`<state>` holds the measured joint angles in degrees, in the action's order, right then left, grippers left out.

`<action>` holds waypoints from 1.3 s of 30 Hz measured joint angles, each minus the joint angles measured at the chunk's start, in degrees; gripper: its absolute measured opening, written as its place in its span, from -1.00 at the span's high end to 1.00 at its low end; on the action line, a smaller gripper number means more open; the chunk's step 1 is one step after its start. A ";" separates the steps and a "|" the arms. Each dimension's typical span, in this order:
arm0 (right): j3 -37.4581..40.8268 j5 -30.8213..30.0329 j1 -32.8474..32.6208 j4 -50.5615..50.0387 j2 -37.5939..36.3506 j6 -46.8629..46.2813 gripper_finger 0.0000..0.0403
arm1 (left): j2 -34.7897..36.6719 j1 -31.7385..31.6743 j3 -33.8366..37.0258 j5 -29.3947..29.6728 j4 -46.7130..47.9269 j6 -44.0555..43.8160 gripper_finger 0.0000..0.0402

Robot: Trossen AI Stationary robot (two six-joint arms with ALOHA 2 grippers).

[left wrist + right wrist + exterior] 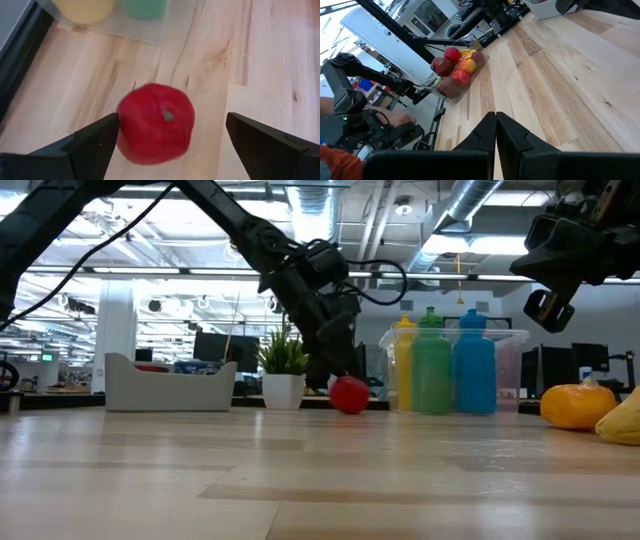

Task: Pick & Place Food Item
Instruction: Put the red apple into the bottom transparent bin

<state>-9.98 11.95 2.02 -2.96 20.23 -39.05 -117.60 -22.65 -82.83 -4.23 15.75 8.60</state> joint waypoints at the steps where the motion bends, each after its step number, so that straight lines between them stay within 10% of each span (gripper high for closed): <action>1: 0.00 0.01 0.00 0.00 0.00 0.01 0.97 | 0.00 0.33 0.00 0.88 0.06 0.31 -0.79; 39: 0.00 0.00 -0.01 0.00 0.01 0.01 0.97 | -2.21 2.93 -0.04 9.82 -0.13 -1.45 -0.68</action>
<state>-9.98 11.95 2.00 -2.96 20.24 -39.04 -119.82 -19.72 -82.87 5.58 15.62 7.16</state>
